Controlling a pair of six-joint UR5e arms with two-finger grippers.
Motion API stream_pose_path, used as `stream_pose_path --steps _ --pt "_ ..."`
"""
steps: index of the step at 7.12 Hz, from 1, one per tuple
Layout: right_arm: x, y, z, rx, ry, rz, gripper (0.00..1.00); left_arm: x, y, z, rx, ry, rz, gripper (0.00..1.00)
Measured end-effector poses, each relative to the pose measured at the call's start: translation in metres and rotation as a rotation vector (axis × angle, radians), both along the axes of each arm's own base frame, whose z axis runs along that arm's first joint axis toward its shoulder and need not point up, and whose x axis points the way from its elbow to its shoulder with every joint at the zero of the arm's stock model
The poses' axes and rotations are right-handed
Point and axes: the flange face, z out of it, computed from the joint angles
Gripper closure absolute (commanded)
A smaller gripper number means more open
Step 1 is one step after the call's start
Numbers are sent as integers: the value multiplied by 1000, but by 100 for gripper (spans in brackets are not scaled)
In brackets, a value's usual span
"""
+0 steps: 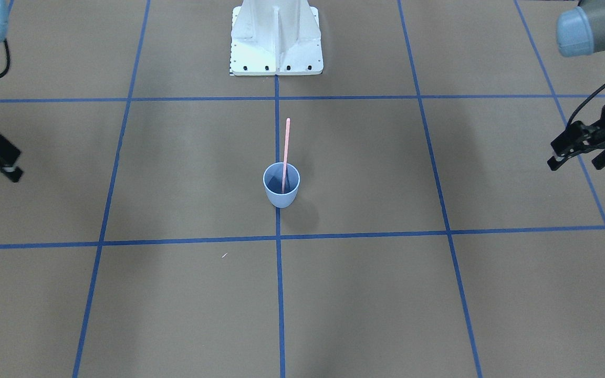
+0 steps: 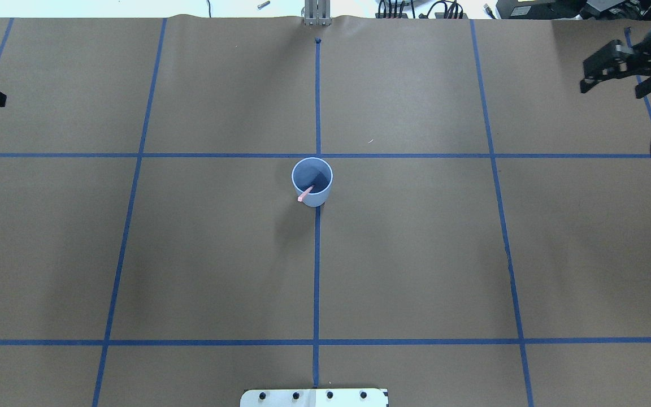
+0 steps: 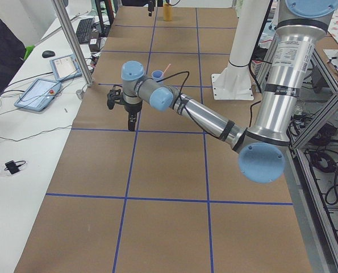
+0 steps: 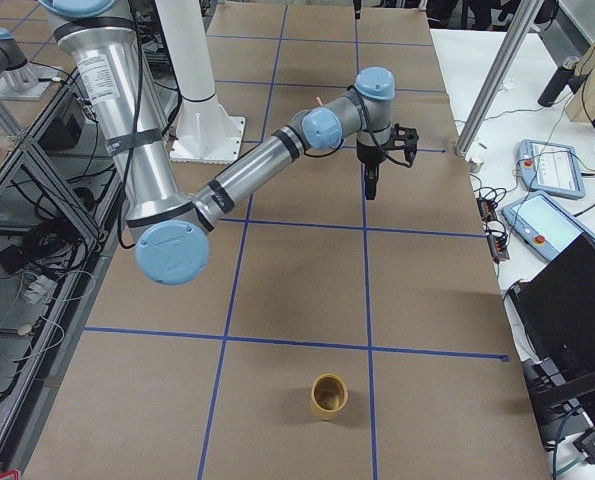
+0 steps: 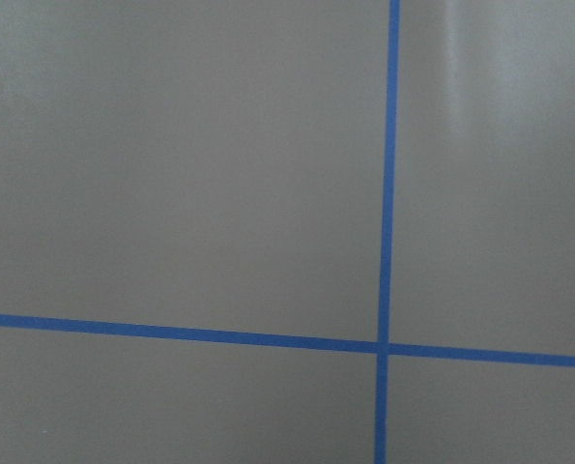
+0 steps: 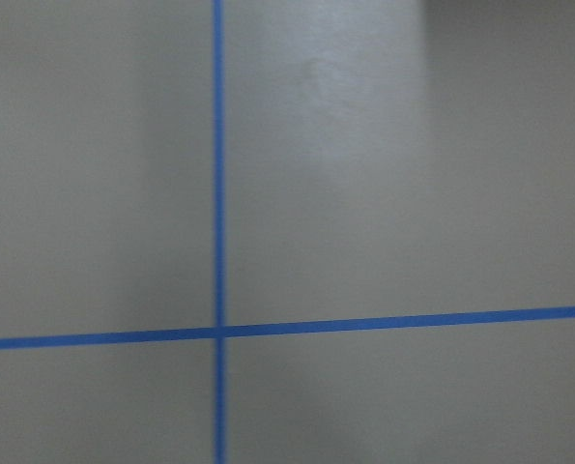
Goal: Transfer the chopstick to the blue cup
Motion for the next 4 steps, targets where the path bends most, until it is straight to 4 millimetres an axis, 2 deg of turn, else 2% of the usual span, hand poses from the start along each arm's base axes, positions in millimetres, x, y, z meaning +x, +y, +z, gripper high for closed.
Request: stream_pose_path --steps 2,3,4 --pt "83 14 108 49 28 -152 0 -70 7 85 42 -68 69 2" --pt "112 26 149 56 31 -196 0 -99 22 119 75 -90 101 2" --pt "133 42 185 63 34 -238 0 -120 36 141 107 -105 122 2"
